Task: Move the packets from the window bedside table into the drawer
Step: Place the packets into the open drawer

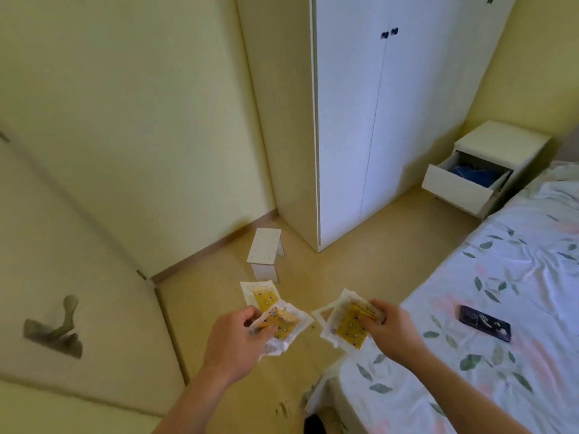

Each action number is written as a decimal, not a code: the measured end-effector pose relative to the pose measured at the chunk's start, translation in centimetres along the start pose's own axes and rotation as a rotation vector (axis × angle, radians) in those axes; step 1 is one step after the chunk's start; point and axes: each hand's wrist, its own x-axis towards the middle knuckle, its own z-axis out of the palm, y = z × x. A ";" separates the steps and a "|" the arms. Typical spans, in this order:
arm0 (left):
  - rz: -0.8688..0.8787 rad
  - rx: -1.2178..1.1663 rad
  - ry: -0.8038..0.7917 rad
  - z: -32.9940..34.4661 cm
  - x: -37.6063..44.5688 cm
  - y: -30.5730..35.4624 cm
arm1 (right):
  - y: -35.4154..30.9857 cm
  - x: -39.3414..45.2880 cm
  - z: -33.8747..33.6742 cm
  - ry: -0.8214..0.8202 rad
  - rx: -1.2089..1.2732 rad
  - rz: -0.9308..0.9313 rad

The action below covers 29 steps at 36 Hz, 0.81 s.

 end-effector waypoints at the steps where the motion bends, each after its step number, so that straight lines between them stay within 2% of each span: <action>1: -0.001 -0.004 0.006 -0.6 1.6 0.1 | -1.3 1.7 0.2 -0.014 0.021 -0.009; 6: -0.024 0.011 0.042 -3.3 9.0 0.5 | -7.6 9.2 0.1 -0.035 0.120 -0.065; 10: -0.005 0.016 0.013 -4.4 15.4 1.5 | -10.6 14.6 -0.6 -0.005 0.154 -0.086; 21: 0.132 0.049 -0.103 -5.7 35.2 2.6 | -13.0 30.1 -1.4 0.131 0.139 0.049; 29: 0.267 0.124 -0.303 -2.9 49.5 7.1 | -13.7 36.4 -3.9 0.320 0.180 0.177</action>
